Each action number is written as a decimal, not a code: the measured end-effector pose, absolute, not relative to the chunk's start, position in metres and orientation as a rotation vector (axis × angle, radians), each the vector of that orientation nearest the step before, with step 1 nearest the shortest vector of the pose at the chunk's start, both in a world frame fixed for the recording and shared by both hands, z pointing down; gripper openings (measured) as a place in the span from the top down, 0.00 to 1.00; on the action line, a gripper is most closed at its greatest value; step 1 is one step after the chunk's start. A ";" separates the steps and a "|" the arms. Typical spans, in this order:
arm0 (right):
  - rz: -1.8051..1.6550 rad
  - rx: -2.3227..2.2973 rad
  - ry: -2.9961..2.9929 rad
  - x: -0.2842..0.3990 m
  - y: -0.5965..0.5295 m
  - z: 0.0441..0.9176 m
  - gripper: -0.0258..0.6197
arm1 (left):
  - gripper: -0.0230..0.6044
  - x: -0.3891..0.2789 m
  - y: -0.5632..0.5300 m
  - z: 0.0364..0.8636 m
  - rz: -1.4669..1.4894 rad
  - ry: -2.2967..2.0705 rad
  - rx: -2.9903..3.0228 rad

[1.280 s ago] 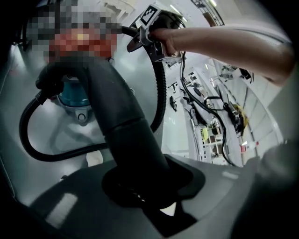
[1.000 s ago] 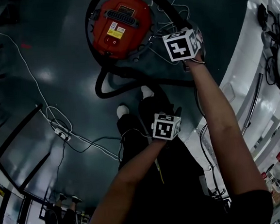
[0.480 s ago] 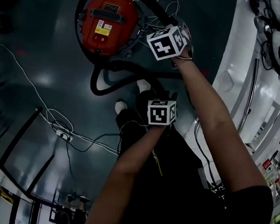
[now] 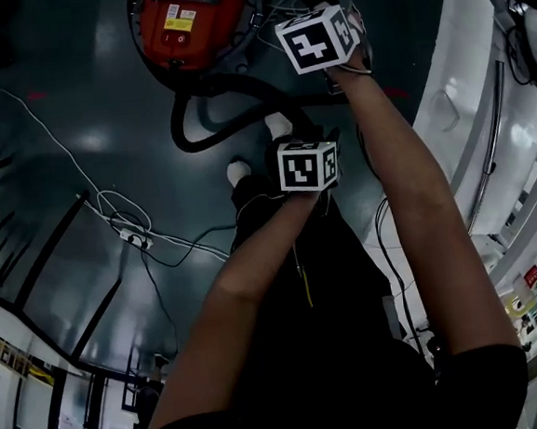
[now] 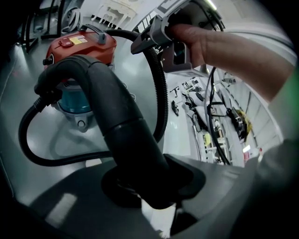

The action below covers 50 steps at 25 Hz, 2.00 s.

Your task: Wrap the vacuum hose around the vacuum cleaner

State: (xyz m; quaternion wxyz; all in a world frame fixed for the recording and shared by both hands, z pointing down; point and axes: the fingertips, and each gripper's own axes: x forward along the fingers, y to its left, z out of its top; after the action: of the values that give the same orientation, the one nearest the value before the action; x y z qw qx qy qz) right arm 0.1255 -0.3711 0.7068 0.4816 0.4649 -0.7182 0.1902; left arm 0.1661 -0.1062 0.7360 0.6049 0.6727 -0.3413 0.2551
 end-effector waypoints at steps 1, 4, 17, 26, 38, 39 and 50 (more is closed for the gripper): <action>0.466 1.137 -1.753 0.125 -0.368 0.705 0.38 | 0.75 0.165 -0.105 0.737 0.595 -0.789 1.560; 0.455 1.144 -1.755 0.124 -0.358 0.702 0.37 | 0.75 0.162 -0.101 0.738 0.601 -0.789 1.567; 0.669 0.887 -1.868 0.101 -0.289 0.703 0.53 | 0.74 0.177 -0.121 0.725 0.528 -0.774 1.609; 0.847 0.331 -1.964 0.034 -0.225 0.712 0.59 | 0.74 0.160 -0.116 0.740 0.528 -0.816 1.552; 0.671 0.222 -1.686 0.030 -0.203 0.763 0.67 | 0.73 0.160 -0.110 0.726 0.481 -0.771 1.608; 0.671 0.228 -1.697 0.028 -0.204 0.762 0.67 | 0.72 0.160 -0.112 0.724 0.483 -0.763 1.629; 0.521 0.202 -1.742 0.021 -0.223 0.744 0.69 | 0.47 0.141 -0.119 0.717 0.615 -0.688 1.876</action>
State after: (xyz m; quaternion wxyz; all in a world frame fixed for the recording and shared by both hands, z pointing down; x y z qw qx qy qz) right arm 0.0210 -0.2234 0.7445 0.6100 0.0876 -0.7546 0.2255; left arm 0.1406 -0.1186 0.7165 0.5014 0.7764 -0.2848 0.2545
